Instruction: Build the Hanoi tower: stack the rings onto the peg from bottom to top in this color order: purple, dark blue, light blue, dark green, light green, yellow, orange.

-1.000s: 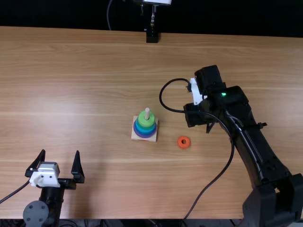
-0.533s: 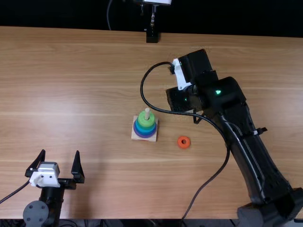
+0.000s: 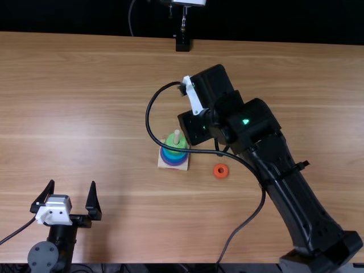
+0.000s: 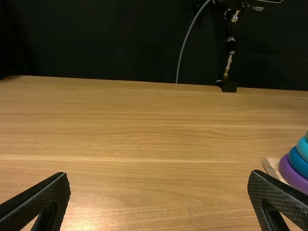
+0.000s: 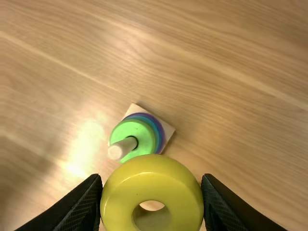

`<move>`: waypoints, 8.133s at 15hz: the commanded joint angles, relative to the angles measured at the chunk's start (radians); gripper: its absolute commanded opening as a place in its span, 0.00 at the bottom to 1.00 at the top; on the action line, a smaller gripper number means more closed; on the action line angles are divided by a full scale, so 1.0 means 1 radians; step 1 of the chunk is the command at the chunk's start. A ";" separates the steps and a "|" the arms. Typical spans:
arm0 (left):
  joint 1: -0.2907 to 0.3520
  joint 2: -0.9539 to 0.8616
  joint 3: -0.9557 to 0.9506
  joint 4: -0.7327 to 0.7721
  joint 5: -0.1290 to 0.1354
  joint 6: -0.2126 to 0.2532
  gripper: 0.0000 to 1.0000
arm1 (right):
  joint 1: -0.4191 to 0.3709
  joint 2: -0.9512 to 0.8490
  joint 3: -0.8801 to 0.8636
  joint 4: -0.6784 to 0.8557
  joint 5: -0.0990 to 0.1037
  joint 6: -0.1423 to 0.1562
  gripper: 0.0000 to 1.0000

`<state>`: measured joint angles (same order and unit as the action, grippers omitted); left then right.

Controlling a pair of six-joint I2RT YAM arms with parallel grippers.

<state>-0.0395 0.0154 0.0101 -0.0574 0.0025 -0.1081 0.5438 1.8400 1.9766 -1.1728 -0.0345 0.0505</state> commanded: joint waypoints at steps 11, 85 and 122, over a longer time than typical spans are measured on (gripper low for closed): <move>-0.005 -0.015 -0.010 -0.027 -0.014 0.005 1.00 | 0.054 0.088 0.030 0.040 -0.015 0.008 0.00; -0.005 -0.015 -0.010 -0.027 -0.014 0.005 1.00 | -0.173 -0.246 -0.999 0.763 0.001 0.001 1.00; -0.005 -0.015 -0.010 -0.027 -0.014 0.005 1.00 | -0.170 -0.033 -0.912 0.645 0.003 -0.008 0.00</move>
<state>-0.0395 0.0154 0.0101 -0.0574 0.0010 -0.1081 0.3771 1.7870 1.0416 -0.5266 -0.0261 0.0425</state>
